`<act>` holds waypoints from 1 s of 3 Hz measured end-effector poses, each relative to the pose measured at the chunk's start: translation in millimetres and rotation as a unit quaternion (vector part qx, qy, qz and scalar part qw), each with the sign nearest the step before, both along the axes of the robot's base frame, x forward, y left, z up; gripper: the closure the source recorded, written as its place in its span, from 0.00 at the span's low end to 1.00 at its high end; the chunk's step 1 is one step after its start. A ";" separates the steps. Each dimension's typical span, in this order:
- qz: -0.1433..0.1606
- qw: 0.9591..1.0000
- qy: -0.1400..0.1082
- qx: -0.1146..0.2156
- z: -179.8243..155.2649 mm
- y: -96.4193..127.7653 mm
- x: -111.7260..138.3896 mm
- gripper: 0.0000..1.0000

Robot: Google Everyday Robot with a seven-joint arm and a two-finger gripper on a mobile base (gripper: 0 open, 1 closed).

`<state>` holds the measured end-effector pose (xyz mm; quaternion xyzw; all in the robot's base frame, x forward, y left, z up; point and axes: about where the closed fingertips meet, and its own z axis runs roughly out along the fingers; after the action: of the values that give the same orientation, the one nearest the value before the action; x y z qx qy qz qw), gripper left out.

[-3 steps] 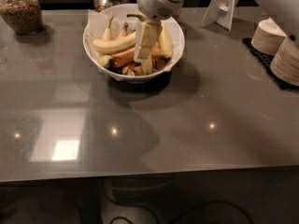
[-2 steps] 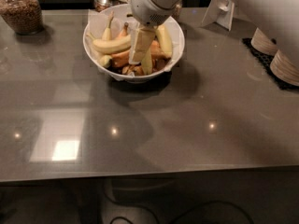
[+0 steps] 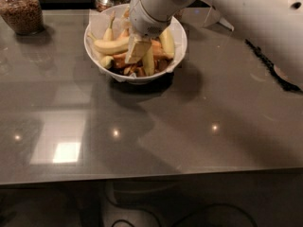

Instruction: Pick banana from white bowl

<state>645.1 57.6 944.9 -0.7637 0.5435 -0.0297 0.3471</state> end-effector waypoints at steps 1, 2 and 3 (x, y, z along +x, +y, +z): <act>-0.001 1.000 -0.004 -0.008 -11.5 0.7 10.9 0.30; 0.000 1.000 -0.017 -0.021 -16.0 2.0 20.2 0.49; 0.002 0.999 -0.034 -0.032 -9.9 4.0 23.1 0.72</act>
Offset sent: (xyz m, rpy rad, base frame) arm 0.0327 0.0006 -0.0194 -0.0711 -0.0696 -0.0026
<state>668.2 61.6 935.1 -0.7737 0.5289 -0.0726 0.3411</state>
